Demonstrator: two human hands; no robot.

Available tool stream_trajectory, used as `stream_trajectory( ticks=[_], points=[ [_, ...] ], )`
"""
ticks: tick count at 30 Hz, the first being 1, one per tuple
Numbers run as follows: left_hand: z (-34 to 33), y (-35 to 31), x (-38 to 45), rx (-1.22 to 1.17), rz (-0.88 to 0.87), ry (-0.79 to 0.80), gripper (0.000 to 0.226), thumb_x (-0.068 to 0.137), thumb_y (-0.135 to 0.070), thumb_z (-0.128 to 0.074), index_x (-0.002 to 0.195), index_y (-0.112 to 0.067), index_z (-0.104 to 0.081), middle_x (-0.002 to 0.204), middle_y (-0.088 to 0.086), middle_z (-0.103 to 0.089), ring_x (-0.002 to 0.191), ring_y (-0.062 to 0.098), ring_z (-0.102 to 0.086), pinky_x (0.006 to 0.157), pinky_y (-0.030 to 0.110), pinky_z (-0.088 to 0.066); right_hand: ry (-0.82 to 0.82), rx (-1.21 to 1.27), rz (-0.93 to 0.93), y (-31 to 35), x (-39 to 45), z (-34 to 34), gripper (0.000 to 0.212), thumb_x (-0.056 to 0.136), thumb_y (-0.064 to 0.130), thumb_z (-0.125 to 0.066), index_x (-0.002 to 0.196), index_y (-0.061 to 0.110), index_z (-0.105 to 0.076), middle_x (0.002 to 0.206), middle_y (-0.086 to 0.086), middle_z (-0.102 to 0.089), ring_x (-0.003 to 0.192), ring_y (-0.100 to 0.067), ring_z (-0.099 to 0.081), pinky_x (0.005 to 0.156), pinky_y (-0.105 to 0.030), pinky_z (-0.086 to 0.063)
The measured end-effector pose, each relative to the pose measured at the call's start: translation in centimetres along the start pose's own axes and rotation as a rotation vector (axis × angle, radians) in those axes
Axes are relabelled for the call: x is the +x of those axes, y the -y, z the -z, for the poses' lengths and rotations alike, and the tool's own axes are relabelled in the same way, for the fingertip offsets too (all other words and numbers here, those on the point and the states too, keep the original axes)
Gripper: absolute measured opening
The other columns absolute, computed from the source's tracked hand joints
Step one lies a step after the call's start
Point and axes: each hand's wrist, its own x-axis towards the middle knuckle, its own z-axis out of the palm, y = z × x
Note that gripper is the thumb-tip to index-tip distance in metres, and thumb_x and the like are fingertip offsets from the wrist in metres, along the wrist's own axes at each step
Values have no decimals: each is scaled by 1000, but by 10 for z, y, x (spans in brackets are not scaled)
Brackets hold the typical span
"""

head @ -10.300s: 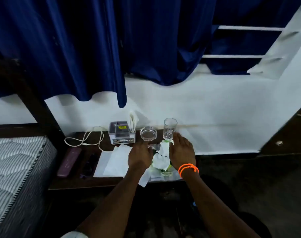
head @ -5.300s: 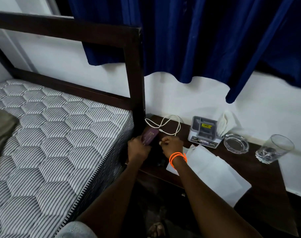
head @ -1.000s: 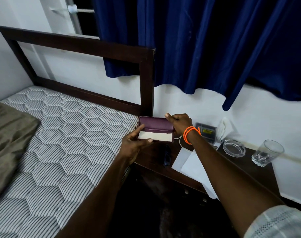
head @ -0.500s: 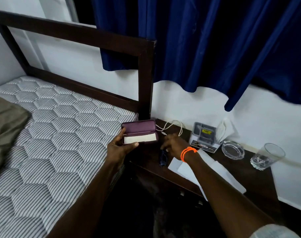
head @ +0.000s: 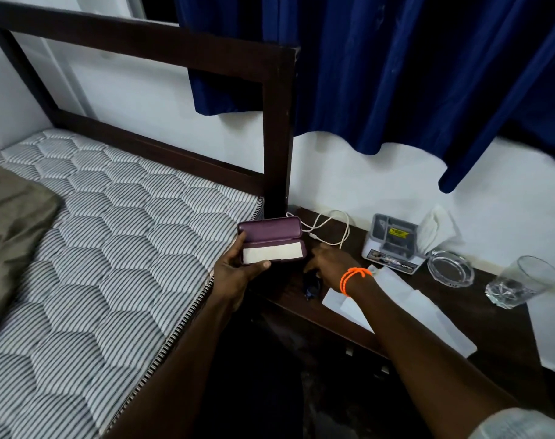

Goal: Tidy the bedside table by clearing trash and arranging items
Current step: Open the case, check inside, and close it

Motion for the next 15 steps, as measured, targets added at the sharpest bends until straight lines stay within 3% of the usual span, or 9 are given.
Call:
stream_trajectory(
  ticks=[10, 15],
  points=[
    [-3, 12, 5, 16, 15, 2, 91, 70, 17, -80, 149, -17, -50, 140, 6, -64, 123, 27, -66, 102, 52, -54, -65, -8, 33, -6, -7, -9, 30, 84, 21, -64, 113, 25, -72, 106, -1, -64, 111, -25, -53, 80, -42, -53],
    [-2, 11, 5, 27, 2, -22, 91, 67, 14, -84, 146, -22, -55, 139, 4, -65, 123, 27, -66, 102, 55, -54, -128, 41, 24, -8, -17, 0, 33, 86, 25, -57, 116, 22, -72, 113, 1, -67, 113, -21, -53, 85, -38, -52]
  ],
)
